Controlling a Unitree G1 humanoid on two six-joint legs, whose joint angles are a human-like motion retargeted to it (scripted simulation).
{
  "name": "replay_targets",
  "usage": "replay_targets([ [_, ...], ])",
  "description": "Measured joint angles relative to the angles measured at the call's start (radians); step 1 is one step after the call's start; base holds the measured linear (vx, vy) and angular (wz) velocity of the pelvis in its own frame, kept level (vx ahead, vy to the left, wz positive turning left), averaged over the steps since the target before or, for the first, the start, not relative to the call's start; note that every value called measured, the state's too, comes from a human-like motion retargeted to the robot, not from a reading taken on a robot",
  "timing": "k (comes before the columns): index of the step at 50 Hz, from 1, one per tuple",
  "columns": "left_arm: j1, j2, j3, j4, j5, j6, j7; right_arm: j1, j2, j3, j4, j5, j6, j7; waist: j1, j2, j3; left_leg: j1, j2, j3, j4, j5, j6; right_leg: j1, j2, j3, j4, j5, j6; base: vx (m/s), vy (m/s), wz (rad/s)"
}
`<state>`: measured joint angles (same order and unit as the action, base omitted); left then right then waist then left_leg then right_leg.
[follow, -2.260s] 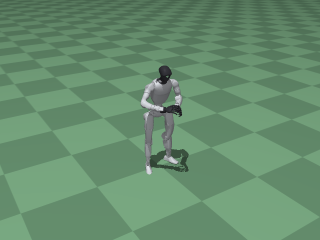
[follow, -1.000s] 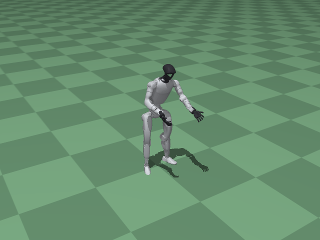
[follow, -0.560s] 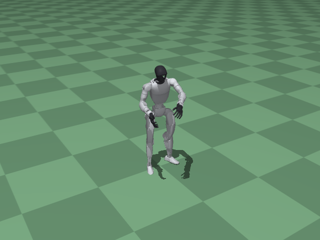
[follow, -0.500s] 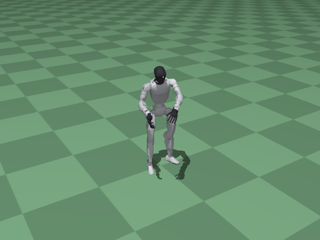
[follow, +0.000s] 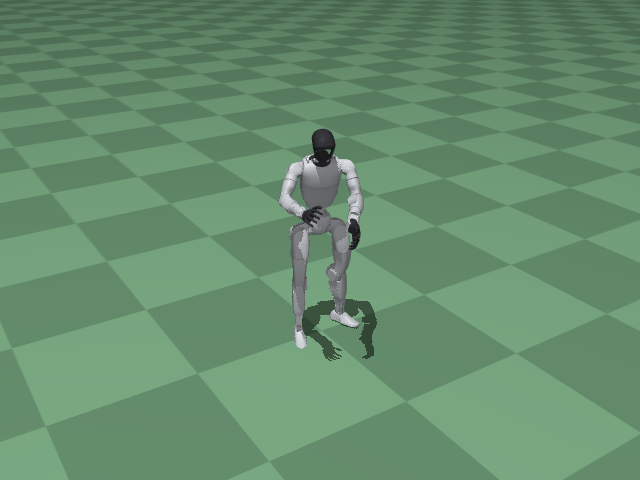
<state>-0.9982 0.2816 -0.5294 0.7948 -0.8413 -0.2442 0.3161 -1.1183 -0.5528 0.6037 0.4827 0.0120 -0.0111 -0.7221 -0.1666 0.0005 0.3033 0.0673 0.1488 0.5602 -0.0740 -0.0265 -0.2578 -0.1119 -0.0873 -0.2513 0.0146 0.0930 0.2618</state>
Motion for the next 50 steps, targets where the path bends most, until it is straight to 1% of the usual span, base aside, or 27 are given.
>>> replay_targets([
  [2,-0.005,0.066,-0.027,-0.032,-0.100,-0.013,-0.069,-0.076,0.011,0.121,0.006,-0.093,-0.008,0.018,0.018,-0.025,-0.006,-0.001,0.009,0.000,-0.013,0.009,-0.002,-0.007,0.012,-0.004,0.003,0.004,0.000,-0.05,-0.09,0.05],
  [5,-0.018,0.164,-0.057,-0.064,-0.181,-0.008,-0.171,-0.187,0.040,0.306,0.040,-0.274,0.026,0.122,0.051,-0.064,-0.006,-0.015,0.026,0.005,-0.013,0.016,-0.003,-0.023,0.033,-0.007,0.001,0.018,0.000,-0.09,-0.12,-0.06],
  [7,-0.026,0.206,-0.054,-0.073,-0.171,-0.004,-0.194,-0.214,0.086,0.374,0.065,-0.292,0.026,0.209,0.079,-0.083,0.000,-0.025,0.039,0.008,-0.013,0.023,-0.003,-0.032,0.051,-0.010,-0.006,0.030,0.000,-0.11,-0.15,-0.10],
  [8,-0.027,0.218,-0.045,-0.079,-0.143,-0.002,-0.189,-0.209,0.114,0.384,0.077,-0.268,0.023,0.252,0.095,-0.091,0.005,-0.029,0.045,0.009,-0.013,0.027,-0.003,-0.035,0.060,-0.011,-0.011,0.036,0.000,-0.10,-0.16,-0.09],
  [10,-0.015,0.221,-0.005,-0.108,-0.042,0.001,-0.144,-0.158,0.173,0.346,0.096,-0.172,0.021,0.313,0.129,-0.101,0.017,-0.034,0.057,0.009,-0.013,0.034,-0.002,-0.038,0.076,-0.016,-0.020,0.047,0.000,-0.08,-0.16,-0.05],
  [11,0.005,0.211,0.024,-0.140,0.025,0.002,-0.111,-0.108,0.199,0.292,0.091,-0.123,0.021,0.312,0.149,-0.102,0.024,-0.037,0.062,0.008,-0.013,0.037,-0.002,-0.038,0.083,-0.020,-0.024,0.051,0.000,-0.06,-0.14,0.02],
  [13,0.068,0.187,0.076,-0.236,0.160,0.004,-0.045,0.009,0.236,0.177,0.047,-0.071,0.017,0.280,0.186,-0.098,0.035,-0.041,0.069,0.002,-0.013,0.042,-0.002,-0.037,0.094,-0.029,-0.031,0.056,0.000,-0.03,-0.11,0.10],
  [15,0.162,0.166,0.107,-0.367,0.282,-0.005,0.009,0.138,0.241,0.085,-0.047,-0.111,0.004,0.222,0.218,-0.088,0.040,-0.045,0.072,-0.007,-0.013,0.044,-0.002,-0.036,0.098,-0.040,-0.035,0.057,0.000,0.01,-0.05,0.21],
  [18,0.326,0.181,0.086,-0.590,0.458,-0.030,0.074,0.307,0.174,0.062,-0.231,-0.282,-0.013,0.149,0.240,-0.067,0.036,-0.048,0.068,-0.027,-0.013,0.039,-0.002,-0.028,0.090,-0.057,-0.032,0.044,0.000,0.10,0.05,0.36],
  [20,0.427,0.218,0.044,-0.730,0.571,-0.044,0.112,0.392,0.103,0.091,-0.354,-0.390,-0.019,0.118,0.241,-0.054,0.025,-0.045,0.062,-0.043,-0.013,0.030,-0.002,-0.019,0.075,-0.066,-0.023,0.028,0.000,0.19,0.15,0.46],
  [23,0.529,0.289,-0.035,-0.893,0.703,-0.061,0.161,0.469,-0.015,0.143,-0.520,-0.482,-0.036,0.098,0.223,-0.037,-0.003,-0.042,0.042,-0.069,-0.013,0.015,0.007,-0.009,0.039,-0.077,0.000,0.000,0.000,0.21,0.21,0.50],
  [27,0.579,0.367,-0.127,-1.015,0.827,-0.074,0.209,0.504,-0.153,0.178,-0.679,-0.541,-0.065,0.071,0.189,-0.019,-0.048,-0.045,0.004,-0.099,-0.013,0.002,0.025,-0.009,-0.016,-0.087,0.037,-0.027,0.000,0.16,0.20,0.43],
  [30,0.558,0.418,-0.183,-1.042,0.891,-0.072,0.212,0.475,-0.233,0.217,-0.729,-0.583,-0.073,0.051,0.170,-0.013,-0.074,-0.048,-0.018,-0.108,-0.010,-0.002,0.037,-0.014,-0.046,-0.087,0.056,-0.035,0.000,0.08,0.13,0.17],
  [32,0.508,0.449,-0.221,-1.027,0.920,-0.062,0.195,0.419,-0.268,0.274,-0.720,-0.604,-0.068,0.049,0.163,-0.014,-0.075,-0.052,-0.027,-0.105,-0.008,-0.001,0.041,-0.020,-0.057,-0.082,0.060,-0.033,0.000,0.00,0.07,-0.04],
  [35,0.398,0.474,-0.281,-0.945,0.953,-0.038,0.159,0.286,-0.270,0.399,-0.636,-0.612,-0.056,0.074,0.152,-0.019,-0.050,-0.057,-0.031,-0.091,-0.011,0.008,0.041,-0.031,-0.057,-0.070,0.052,-0.019,0.000,-0.06,-0.01,-0.18],
  [37,0.316,0.466,-0.320,-0.841,0.986,-0.020,0.135,0.189,-0.221,0.477,-0.524,-0.609,-0.049,0.111,0.143,-0.025,-0.016,-0.063,-0.024,-0.076,-0.013,0.017,0.031,-0.039,-0.045,-0.061,0.037,-0.002,0.000,-0.15,-0.07,-0.37],
  [40,0.175,0.411,-0.368,-0.600,1.075,0.007,0.134,0.052,-0.084,0.548,-0.270,-0.612,-0.039,0.156,0.126,-0.035,0.051,-0.076,-0.001,-0.055,-0.013,0.034,0.007,-0.051,-0.012,-0.055,0.009,0.028,0.000,-0.21,-0.13,-0.35],
  [42,0.072,0.346,-0.390,-0.383,1.159,0.033,0.170,-0.012,0.026,0.539,-0.062,-0.624,-0.025,0.156,0.116,-0.042,0.088,-0.101,0.010,-0.048,-0.013,0.052,-0.003,-0.070,0.009,-0.060,-0.012,0.053,0.000,-0.28,-0.15,-0.18],
  [44,-0.028,0.260,-0.392,-0.142,1.221,0.062,0.209,-0.063,0.129,0.495,0.148,-0.635,-0.005,0.136,0.108,-0.046,0.112,-0.134,0.013,-0.048,-0.013,0.072,-0.004,-0.094,0.023,-0.071,-0.031,0.080,0.000,-0.30,-0.12,-0.02],
  [45,-0.075,0.213,-0.385,-0.021,1.239,0.076,0.224,-0.086,0.176,0.465,0.247,-0.637,0.006,0.123,0.106,-0.047,0.120,-0.150,0.015,-0.049,-0.013,0.081,-0.004,-0.106,0.029,-0.077,-0.039,0.092,0.000,-0.27,-0.11,0.05],
  [47,-0.147,0.134,-0.344,0.156,1.218,0.089,0.223,-0.124,0.235,0.399,0.378,-0.631,0.027,0.100,0.105,-0.043,0.120,-0.178,0.015,-0.053,-0.013,0.096,-0.004,-0.127,0.036,-0.088,-0.049,0.110,0.000,-0.21,-0.09,0.08],
  [48,-0.171,0.110,-0.321,0.198,1.194,0.092,0.218,-0.139,0.248,0.370,0.409,-0.626,0.038,0.089,0.106,-0.040,0.115,-0.189,0.014,-0.054,-0.013,0.102,-0.004,-0.136,0.038,-0.092,-0.052,0.116,0.000,-0.13,-0.06,0.08],
  [50,-0.199,0.100,-0.291,0.190,1.140,0.089,0.219,-0.157,0.248,0.332,0.404,-0.616,0.056,0.063,0.108,-0.034,0.104,-0.203,0.012,-0.056,-0.013,0.109,-0.004,-0.147,0.039,-0.098,-0.056,0.123,0.000,-0.04,-0.02,0.04],
])
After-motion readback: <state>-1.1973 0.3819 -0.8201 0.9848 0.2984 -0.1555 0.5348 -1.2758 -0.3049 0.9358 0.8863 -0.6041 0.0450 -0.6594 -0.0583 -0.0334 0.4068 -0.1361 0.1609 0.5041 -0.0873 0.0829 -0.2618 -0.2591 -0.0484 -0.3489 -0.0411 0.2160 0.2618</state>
